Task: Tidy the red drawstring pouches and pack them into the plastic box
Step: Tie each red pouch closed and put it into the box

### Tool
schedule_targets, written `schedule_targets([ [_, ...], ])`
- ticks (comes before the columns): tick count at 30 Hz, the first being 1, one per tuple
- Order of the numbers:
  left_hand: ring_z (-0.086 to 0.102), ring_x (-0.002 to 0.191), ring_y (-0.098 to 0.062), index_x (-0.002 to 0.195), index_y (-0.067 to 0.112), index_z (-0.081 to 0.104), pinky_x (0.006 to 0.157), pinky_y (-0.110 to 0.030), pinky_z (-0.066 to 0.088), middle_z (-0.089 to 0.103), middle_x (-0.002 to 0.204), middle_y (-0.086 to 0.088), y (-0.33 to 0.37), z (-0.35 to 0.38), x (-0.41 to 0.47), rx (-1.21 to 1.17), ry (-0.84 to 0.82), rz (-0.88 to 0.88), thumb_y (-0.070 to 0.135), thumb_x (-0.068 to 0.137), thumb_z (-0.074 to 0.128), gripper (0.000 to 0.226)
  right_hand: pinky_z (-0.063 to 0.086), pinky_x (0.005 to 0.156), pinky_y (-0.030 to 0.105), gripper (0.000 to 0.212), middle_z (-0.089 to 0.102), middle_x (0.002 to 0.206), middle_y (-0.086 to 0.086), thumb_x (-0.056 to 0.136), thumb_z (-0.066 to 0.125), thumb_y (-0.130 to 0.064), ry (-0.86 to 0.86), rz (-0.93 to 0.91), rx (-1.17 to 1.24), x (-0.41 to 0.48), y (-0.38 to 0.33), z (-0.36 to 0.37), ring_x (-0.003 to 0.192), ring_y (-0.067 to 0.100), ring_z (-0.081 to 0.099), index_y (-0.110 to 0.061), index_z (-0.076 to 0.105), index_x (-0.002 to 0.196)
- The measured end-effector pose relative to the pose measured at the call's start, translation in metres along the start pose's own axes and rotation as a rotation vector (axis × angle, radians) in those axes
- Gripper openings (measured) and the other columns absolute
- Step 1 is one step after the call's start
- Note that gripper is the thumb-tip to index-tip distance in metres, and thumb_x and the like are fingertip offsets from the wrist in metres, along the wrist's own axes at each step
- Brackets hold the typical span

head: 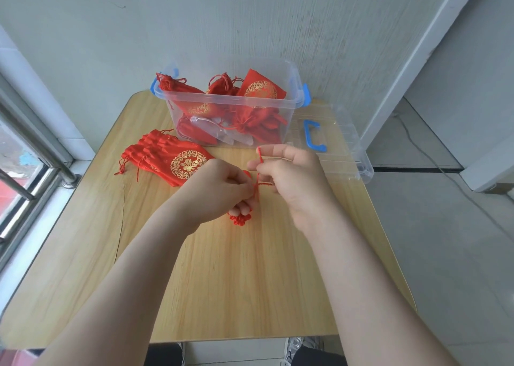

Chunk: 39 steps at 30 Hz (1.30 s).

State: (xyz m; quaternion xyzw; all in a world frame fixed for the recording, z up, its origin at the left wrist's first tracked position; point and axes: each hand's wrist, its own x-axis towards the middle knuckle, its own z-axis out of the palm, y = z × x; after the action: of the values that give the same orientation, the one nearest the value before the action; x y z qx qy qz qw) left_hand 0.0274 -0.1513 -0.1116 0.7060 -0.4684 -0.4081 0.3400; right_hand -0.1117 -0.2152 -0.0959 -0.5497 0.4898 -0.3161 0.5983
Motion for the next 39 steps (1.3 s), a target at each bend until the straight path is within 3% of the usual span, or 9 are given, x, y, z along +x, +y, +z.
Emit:
schedule_targets([
  [3,0.075,0.071,-0.027,0.081,0.003,0.076,0.063,-0.026,0.059,0.079,0.078,-0.011,0.001,0.0,-0.001,0.027,-0.059,0.03,0.002,0.097,0.06,0.022,0.05,0.058,0.014,0.027,0.083,0.09,-0.002,0.093,0.067,-0.001,-0.005,0.001,0.04,0.002,0.002,-0.002,0.074,0.007,0.07,-0.019,0.071,0.113],
  [8,0.074,0.071,-0.023,0.084,0.005,0.078,0.067,-0.027,0.061,0.079,0.08,-0.008,0.003,0.0,-0.002,0.039,-0.062,0.047,0.005,0.098,0.06,0.022,0.061,0.074,0.027,0.022,0.083,0.089,0.001,0.095,0.071,-0.003,-0.001,-0.009,0.078,0.004,0.005,-0.004,0.078,0.009,0.075,-0.016,0.071,0.112],
  [12,0.072,0.069,-0.021,0.082,0.006,0.079,0.07,-0.03,0.06,0.079,0.08,-0.008,0.003,0.001,-0.001,0.02,-0.059,0.046,0.019,0.1,0.068,0.025,0.059,0.068,0.021,0.018,0.083,0.091,-0.002,0.094,0.075,-0.007,0.004,-0.041,0.051,0.007,0.007,-0.003,0.075,0.005,0.073,-0.017,0.074,0.109],
  [15,0.072,0.07,-0.019,0.084,0.006,0.079,0.068,-0.03,0.06,0.08,0.082,-0.009,0.001,0.0,0.0,-0.032,-0.038,0.041,0.016,0.103,0.066,0.025,0.059,0.082,0.027,0.016,0.081,0.095,-0.007,0.094,0.078,-0.022,0.149,-0.124,-0.213,0.012,0.013,-0.004,0.086,0.004,0.073,-0.024,0.074,0.11],
  [17,0.072,0.071,-0.021,0.087,0.002,0.079,0.067,-0.029,0.061,0.08,0.083,-0.011,-0.001,-0.002,0.001,-0.077,-0.01,0.013,0.016,0.104,0.066,0.026,0.054,0.08,0.025,0.017,0.076,0.094,-0.011,0.094,0.073,-0.021,0.229,-0.209,-0.413,0.012,0.014,-0.005,0.093,0.007,0.071,-0.026,0.069,0.11],
  [24,0.07,0.07,-0.022,0.099,-0.001,0.08,0.065,-0.027,0.06,0.078,0.09,-0.024,-0.003,-0.01,0.001,-0.299,0.019,-0.116,0.028,0.1,0.073,0.03,0.057,0.067,0.019,0.028,0.073,0.086,-0.014,0.076,0.077,-0.015,-0.075,-0.44,-0.641,0.0,0.009,-0.003,0.077,0.0,0.067,-0.032,0.069,0.098],
  [28,0.074,0.076,-0.023,0.103,0.003,0.082,0.071,-0.031,0.062,0.079,0.098,-0.023,-0.003,-0.012,0.001,-0.35,0.007,-0.17,0.03,0.096,0.078,0.028,0.058,0.072,0.02,0.029,0.074,0.086,-0.016,0.074,0.089,-0.025,-0.094,-0.528,-0.69,0.002,0.01,-0.004,0.078,-0.002,0.067,-0.029,0.078,0.1],
  [32,0.071,0.077,-0.02,0.103,0.0,0.081,0.075,-0.031,0.061,0.077,0.091,-0.016,-0.001,-0.014,0.001,-0.387,-0.026,-0.187,0.022,0.097,0.077,0.023,0.06,0.075,0.032,0.021,0.074,0.085,-0.013,0.08,0.089,-0.018,-0.093,-0.592,-0.73,0.008,0.013,-0.002,0.08,0.003,0.069,-0.029,0.083,0.096],
  [39,0.072,0.075,-0.026,0.105,-0.015,0.07,0.07,-0.033,0.06,0.073,0.09,-0.023,0.004,-0.018,-0.001,-0.584,-0.015,-0.266,0.0,0.096,0.055,0.023,0.053,0.073,0.039,0.009,0.057,0.076,-0.008,0.093,0.079,-0.02,-0.136,-0.687,-0.946,0.011,0.014,-0.002,0.079,0.019,0.061,-0.025,0.085,0.097],
])
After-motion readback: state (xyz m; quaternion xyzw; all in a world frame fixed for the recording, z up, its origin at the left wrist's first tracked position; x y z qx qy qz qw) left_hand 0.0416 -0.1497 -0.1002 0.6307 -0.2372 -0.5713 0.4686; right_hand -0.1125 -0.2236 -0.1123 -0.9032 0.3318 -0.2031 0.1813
